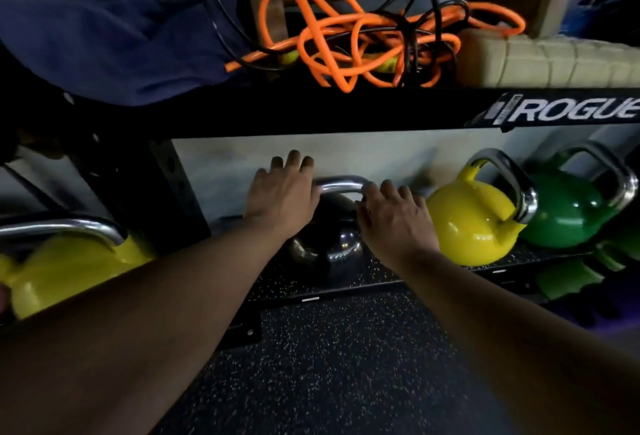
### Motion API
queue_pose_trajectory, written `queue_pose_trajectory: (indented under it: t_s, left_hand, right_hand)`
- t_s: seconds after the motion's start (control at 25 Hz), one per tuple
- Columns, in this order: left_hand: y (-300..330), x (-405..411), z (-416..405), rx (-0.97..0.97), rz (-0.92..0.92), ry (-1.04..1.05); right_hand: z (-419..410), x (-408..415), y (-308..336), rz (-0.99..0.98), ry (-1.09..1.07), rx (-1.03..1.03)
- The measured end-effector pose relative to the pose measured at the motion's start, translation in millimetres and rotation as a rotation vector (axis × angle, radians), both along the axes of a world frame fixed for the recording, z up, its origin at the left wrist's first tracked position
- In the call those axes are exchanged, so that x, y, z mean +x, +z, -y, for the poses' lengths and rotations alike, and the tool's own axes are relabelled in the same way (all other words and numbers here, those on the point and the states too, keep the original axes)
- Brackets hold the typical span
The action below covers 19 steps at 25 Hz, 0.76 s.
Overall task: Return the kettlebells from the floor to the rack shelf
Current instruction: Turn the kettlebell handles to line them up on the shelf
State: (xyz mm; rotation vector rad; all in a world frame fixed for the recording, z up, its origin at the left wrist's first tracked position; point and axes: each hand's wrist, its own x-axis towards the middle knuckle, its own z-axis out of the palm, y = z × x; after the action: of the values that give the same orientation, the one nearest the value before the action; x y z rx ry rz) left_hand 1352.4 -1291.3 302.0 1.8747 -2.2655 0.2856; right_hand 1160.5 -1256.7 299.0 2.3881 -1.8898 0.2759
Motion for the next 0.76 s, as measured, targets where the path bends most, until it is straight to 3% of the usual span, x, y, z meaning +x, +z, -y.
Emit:
queue_pose_trajectory:
  t_s: [0.16,0.4,0.56,0.64,0.76]
  left_hand:
    - [-31,1,23,0.085,-0.099,0.030]
    - [-66,-22,9,-0.010,-0.341,0.233]
    - [-63,-13,25,0.034,-0.420,0.175]
    - [-68,-19,25,0.088,-0.605,0.250]
    - [-75,-62,14,0.124,-1.100,0.426]
  right_hand:
    - [48,4,-20,0.158,0.005,0.137]
    - [73,-7,-49,0.464,0.099,0.189]
    - [69,-5,-48,0.495,0.032,0.140]
    - [64,-4,-49,0.544,0.007,0.157]
    - [63,-9,-48,0.754,0.022,0.284]
